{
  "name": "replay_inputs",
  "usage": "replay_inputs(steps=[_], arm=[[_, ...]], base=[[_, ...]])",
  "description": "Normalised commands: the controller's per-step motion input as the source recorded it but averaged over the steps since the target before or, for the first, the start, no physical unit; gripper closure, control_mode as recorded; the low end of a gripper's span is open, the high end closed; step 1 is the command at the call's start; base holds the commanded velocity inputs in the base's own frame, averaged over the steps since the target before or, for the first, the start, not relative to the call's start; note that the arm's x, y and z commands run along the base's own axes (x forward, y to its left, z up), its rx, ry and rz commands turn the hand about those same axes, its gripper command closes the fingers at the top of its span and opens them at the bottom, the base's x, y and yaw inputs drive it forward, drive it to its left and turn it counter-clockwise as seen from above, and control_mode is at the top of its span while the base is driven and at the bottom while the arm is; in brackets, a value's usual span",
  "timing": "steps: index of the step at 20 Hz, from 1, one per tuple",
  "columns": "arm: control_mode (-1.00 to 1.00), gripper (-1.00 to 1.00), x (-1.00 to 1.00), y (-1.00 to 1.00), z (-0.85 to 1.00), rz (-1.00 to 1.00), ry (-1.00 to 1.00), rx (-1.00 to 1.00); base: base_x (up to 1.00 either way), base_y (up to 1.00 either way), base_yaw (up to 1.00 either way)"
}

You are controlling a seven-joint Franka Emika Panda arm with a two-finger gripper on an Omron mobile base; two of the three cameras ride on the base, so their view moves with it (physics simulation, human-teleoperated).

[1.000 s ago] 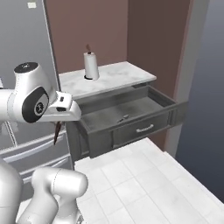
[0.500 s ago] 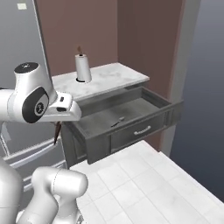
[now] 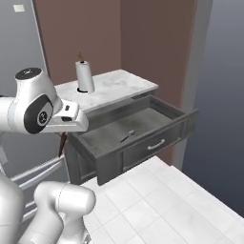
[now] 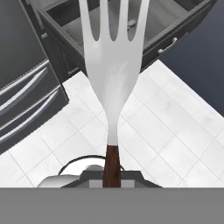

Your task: Organize the utensils by type. Pick up the wooden spoons from the counter and place them in the open cabinet. Then pick up the metallic utensils from the counter and place them in the open drawer.

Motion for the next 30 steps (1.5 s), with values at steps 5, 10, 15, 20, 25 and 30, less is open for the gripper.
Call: replay_inputs(steps=[5, 10, 15, 20, 25, 30], arm=[[1.00, 1.00, 0.00, 0.00, 0.00, 0.00, 0.00, 0.00], [1.00, 1.00, 0.00, 0.00, 0.00, 0.00, 0.00, 0.00], [1.00, 1.00, 0.00, 0.00, 0.00, 0.00, 0.00, 0.00], [1.00, 1.00, 0.00, 0.00, 0.00, 0.00, 0.00, 0.00], [1.00, 1.00, 0.00, 0.00, 0.00, 0.00, 0.00, 0.00], [1.00, 1.00, 0.00, 0.00, 0.00, 0.00, 0.00, 0.00]], base=[[0.04, 0.43, -0.19], [0.00, 0.52, -0.19], [0.02, 0.52, -0.18], [0.20, 0.31, -0.15], [0.22, 0.22, -0.13], [0.18, 0.20, -0.13]])
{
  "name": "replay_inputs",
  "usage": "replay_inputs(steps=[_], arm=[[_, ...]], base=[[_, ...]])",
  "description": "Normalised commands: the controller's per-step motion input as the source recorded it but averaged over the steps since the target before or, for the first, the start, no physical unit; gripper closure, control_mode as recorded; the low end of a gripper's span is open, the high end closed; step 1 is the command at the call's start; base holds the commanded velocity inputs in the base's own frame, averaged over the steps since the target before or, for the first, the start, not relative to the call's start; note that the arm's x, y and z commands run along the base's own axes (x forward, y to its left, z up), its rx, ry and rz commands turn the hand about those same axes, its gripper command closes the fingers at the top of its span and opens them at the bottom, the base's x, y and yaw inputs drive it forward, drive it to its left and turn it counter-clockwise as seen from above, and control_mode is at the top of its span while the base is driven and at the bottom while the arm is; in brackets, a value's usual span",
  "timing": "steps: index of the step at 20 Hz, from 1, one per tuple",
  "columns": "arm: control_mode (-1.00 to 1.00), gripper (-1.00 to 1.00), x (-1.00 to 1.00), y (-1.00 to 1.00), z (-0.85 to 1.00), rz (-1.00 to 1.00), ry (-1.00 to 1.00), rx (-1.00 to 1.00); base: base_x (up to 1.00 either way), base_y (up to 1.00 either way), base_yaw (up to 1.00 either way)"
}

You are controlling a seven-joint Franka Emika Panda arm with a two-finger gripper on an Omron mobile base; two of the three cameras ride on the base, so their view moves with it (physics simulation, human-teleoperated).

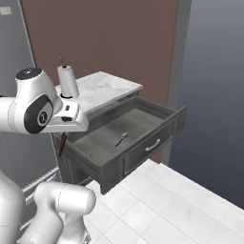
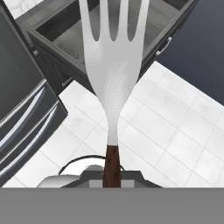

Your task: Organize the utensils by type. Pick up the wooden spoons from the counter and place them in the open cabinet. Then pick up the metallic utensils from the counter and place them in the open drawer.

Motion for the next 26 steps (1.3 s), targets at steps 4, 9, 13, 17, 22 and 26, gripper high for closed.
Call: replay_inputs(steps=[4, 9, 13, 17, 22, 26], arm=[[1.00, 1.00, 0.00, 0.00, 0.00, 0.00, 0.00, 0.00], [1.00, 1.00, 0.00, 0.00, 0.00, 0.00, 0.00, 0.00], [1.00, 1.00, 0.00, 0.00, 0.00, 0.00, 0.00, 0.00], [1.00, 1.00, 0.00, 0.00, 0.00, 0.00, 0.00, 0.00], [1.00, 1.00, 0.00, 0.00, 0.00, 0.00, 0.00, 0.00], [1.00, 1.00, 0.00, 0.00, 0.00, 0.00, 0.00, 0.00]], base=[[0.21, 0.14, -0.13], [0.24, 0.15, -0.14], [0.26, 0.15, -0.13], [0.26, 0.16, -0.13], [0.23, 0.20, -0.12], [0.31, 0.35, -0.11]])
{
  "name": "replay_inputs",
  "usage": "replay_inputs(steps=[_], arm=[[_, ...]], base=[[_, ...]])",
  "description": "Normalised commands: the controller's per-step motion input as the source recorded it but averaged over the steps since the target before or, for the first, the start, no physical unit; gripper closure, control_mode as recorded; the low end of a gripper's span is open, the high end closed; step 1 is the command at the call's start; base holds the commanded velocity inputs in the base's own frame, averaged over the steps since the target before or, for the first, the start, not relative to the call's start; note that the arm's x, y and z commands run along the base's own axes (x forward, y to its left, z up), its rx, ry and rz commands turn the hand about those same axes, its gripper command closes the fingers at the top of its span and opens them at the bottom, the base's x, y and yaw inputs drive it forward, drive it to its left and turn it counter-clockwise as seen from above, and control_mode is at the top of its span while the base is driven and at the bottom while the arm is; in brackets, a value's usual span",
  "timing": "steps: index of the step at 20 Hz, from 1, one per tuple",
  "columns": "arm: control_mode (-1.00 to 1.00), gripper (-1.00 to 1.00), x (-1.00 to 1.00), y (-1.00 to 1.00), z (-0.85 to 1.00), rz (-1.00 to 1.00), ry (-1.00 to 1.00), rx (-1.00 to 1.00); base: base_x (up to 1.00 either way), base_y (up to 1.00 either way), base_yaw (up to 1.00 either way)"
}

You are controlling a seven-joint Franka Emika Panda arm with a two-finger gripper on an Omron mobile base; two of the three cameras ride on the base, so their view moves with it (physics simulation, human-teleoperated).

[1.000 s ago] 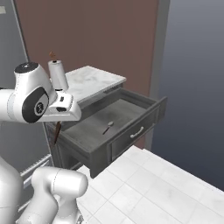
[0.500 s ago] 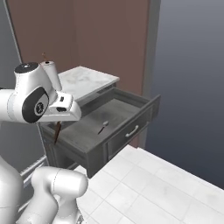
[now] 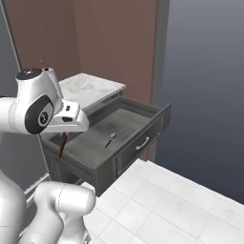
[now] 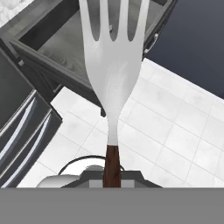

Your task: Organize the utensils by type. Pick up the wooden spoons from the counter and place them in the open cabinet. Then pick up the metallic utensils from the counter and place them in the open drawer.

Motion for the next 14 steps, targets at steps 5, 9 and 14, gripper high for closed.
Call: replay_inputs(steps=[5, 9, 14], arm=[[-1.00, 1.00, 0.16, 0.17, -0.13, -0.04, 0.00, 0.00], [-1.00, 1.00, 0.30, 0.29, -0.25, -0.08, 0.00, 0.00], [-1.00, 1.00, 0.35, 0.08, -0.22, -0.09, 0.00, 0.00]], base=[[0.23, 0.27, -0.06], [0.00, 0.00, 0.00], [0.00, 0.00, 0.00]])
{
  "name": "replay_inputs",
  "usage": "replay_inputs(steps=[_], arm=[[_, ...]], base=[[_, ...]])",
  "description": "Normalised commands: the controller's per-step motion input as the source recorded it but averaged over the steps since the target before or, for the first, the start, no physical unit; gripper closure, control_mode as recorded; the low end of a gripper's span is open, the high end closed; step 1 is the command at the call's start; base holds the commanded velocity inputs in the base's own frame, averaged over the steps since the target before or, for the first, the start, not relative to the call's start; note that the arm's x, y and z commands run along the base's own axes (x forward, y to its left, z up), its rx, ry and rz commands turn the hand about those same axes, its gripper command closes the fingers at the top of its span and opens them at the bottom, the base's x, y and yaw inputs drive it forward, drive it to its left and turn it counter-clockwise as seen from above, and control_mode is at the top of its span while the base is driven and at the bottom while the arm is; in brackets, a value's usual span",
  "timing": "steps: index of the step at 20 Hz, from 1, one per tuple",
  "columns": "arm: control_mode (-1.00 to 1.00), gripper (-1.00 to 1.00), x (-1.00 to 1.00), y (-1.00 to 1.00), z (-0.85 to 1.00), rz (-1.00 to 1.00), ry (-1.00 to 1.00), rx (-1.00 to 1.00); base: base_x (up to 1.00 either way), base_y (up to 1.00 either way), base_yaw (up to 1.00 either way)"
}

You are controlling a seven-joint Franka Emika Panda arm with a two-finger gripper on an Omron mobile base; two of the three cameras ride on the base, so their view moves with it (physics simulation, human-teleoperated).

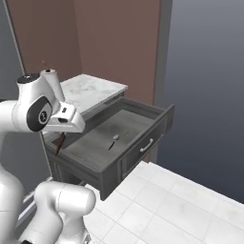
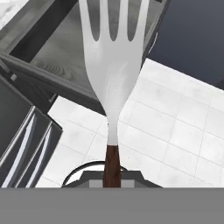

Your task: Organize the utensils by type. Pick up the wooden spoons from the counter and place them in the open cabinet. Then pick up the metallic utensils from the counter and place them in the open drawer.

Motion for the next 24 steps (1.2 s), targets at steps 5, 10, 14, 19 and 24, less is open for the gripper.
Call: replay_inputs(steps=[5, 10, 14, 19, 24], arm=[[-1.00, 1.00, 0.63, 0.09, -0.17, -0.09, 0.00, 0.00], [-1.00, 1.00, 0.65, 0.01, -0.17, -0.07, 0.00, 0.00], [-1.00, 1.00, 0.63, 0.00, -0.28, -0.01, 0.00, 0.00], [-1.00, 1.00, 0.62, -0.12, -0.31, 0.00, 0.06, 0.03], [-1.00, 1.00, 0.66, -0.08, -0.35, 0.00, 0.17, 0.08]], base=[[0.00, 0.00, 0.00], [0.00, 0.00, 0.00], [0.00, 0.00, 0.00], [0.00, 0.00, 0.00], [0.00, 0.00, 0.00]])
